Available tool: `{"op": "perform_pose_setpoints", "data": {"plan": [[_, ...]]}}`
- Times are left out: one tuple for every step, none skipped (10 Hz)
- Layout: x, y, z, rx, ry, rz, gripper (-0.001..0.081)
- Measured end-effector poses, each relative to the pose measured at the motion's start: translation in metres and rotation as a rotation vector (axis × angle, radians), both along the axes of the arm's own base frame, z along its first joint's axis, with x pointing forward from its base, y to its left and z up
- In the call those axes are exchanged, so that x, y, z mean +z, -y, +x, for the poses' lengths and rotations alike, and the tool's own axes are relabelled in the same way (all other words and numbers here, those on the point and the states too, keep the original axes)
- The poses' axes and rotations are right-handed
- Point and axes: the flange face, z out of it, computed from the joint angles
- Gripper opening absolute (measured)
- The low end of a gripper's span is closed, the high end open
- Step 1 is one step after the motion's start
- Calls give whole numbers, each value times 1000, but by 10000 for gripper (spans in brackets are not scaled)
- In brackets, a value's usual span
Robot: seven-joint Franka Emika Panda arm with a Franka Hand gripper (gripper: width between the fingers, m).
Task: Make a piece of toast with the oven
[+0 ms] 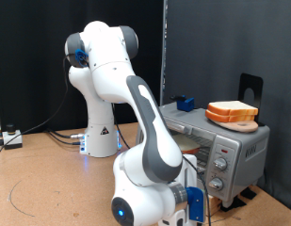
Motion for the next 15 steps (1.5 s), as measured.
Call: {"op": "perform_pose_setpoints", "data": {"plan": [[1, -13, 0, 17, 7, 14, 804], [1, -24, 0, 22, 15, 19, 804], [1, -33, 0, 23, 21, 17, 804], [0, -39, 0, 22, 22, 13, 804], [0, -39, 1, 18, 23, 13, 804], [0, -40, 1, 12, 23, 18, 792], [1, -40, 2, 7, 22, 22, 623], [1, -40, 2, 5, 20, 24, 623], [0, -41, 1, 5, 18, 24, 440], [-1, -40, 0, 4, 15, 23, 440], [-3, -39, -2, 4, 7, 20, 303], [-5, -37, -4, 2, -2, 16, 120], [-6, -36, -4, -1, -13, 11, 120], [-6, -36, -4, -1, -15, 10, 92], [-5, -36, -4, 0, 22, 17, 92]]}}
